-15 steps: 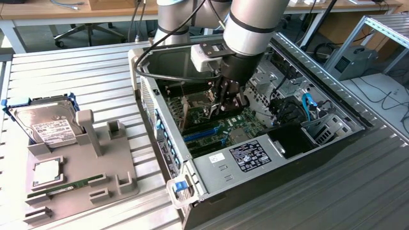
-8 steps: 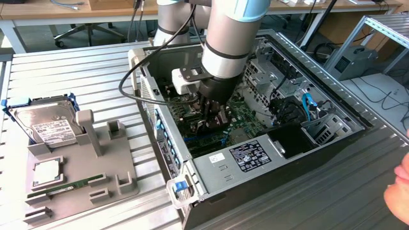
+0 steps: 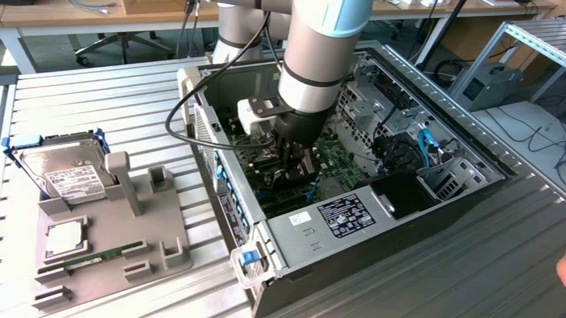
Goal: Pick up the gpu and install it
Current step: 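Insert the gpu into the slot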
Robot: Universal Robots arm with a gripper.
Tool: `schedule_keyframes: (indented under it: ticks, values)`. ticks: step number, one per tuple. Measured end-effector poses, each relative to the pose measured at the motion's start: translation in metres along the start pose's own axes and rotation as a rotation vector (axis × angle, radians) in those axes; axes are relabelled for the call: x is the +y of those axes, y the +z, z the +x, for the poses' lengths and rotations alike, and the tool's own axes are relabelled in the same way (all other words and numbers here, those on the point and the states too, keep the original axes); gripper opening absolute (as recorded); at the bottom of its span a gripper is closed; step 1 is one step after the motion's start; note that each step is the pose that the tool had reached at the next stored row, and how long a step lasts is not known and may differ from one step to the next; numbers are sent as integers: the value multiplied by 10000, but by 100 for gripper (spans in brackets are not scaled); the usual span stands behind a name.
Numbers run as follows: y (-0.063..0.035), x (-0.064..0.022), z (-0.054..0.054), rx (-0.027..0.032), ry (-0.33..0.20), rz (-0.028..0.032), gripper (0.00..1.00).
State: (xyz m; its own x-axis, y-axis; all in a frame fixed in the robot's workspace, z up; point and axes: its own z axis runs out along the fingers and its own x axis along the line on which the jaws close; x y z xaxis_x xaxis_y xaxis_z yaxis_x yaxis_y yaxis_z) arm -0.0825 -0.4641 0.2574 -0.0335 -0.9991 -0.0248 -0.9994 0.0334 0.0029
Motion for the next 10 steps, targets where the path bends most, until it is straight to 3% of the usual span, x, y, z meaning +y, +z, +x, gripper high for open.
schedule_keyframes:
  ticks: [10]
  values:
    - [-18, 0, -1, -3, 0, 2, 26]
